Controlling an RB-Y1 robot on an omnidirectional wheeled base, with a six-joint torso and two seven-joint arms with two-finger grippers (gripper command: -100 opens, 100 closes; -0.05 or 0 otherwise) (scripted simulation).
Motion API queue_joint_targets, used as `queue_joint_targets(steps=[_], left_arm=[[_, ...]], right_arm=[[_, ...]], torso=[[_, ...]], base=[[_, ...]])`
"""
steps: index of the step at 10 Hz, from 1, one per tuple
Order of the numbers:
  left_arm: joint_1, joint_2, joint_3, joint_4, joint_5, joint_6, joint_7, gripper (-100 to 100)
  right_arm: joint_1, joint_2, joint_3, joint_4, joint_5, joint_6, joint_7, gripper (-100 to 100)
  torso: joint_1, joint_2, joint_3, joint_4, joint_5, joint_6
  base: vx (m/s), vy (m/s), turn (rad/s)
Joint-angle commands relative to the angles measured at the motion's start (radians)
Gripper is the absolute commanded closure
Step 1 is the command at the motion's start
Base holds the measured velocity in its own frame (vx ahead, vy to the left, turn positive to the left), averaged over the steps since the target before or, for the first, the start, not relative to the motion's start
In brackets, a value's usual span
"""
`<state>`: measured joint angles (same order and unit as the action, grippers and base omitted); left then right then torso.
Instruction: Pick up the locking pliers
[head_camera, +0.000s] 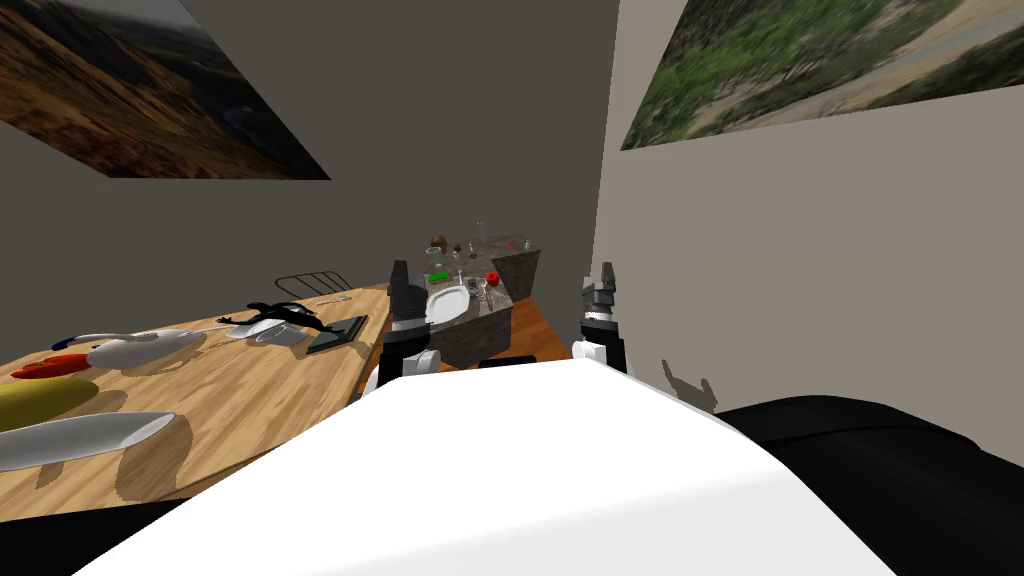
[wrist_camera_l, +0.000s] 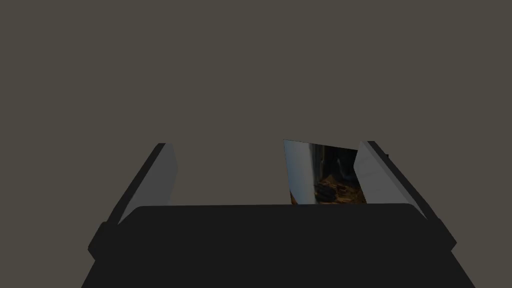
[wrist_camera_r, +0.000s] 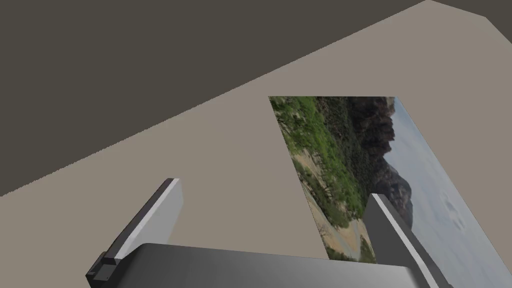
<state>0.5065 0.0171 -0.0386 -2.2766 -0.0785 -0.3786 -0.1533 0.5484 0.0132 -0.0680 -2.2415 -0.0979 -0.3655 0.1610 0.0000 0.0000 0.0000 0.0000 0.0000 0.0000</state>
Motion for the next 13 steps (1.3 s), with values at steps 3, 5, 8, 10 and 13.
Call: queue_joint_targets(steps=[3, 5, 8, 10, 13], left_arm=[[-0.078, 0.069, -0.001, 0.055, -0.007, 0.061, 0.025, -100], [-0.139, 0.095, -0.001, 0.101, -0.01, 0.113, 0.045, -100], [-0.219, 0.116, -0.001, 0.16, -0.013, 0.179, 0.07, -100], [-0.265, 0.126, -0.001, 0.194, -0.013, 0.217, 0.084, -100], [-0.35, 0.142, 0.0, 0.27, -0.011, 0.299, 0.114, -100]], right_arm=[[0.0, 0.0, 0.0, 0.0, 0.0, 0.0, 0.0, 0], [0.0, 0.0, 0.0, 0.0, 0.0, 0.0, 0.0, 0], [0.0, 0.0, 0.0, 0.0, 0.0, 0.0, 0.0, 0], [0.0, 0.0, 0.0, 0.0, 0.0, 0.0, 0.0, 0], [0.0, 0.0, 0.0, 0.0, 0.0, 0.0, 0.0, 0]], torso=[[-0.001, 0.003, 0.002, 0.001, 0.0, 0.0], [-0.001, 0.005, 0.003, 0.001, 0.0, 0.0], [-0.002, 0.004, 0.003, 0.001, 0.0, 0.0], [-0.002, 0.004, 0.002, 0.001, 0.0, 0.0], [-0.001, 0.003, 0.002, 0.001, 0.0, 0.0]], base=[[-0.053, -0.017, -0.013], [-0.088, -0.024, -0.014], [-0.069, -0.031, -0.008], [-0.067, -0.025, -0.01], [-0.053, -0.018, -0.006]])
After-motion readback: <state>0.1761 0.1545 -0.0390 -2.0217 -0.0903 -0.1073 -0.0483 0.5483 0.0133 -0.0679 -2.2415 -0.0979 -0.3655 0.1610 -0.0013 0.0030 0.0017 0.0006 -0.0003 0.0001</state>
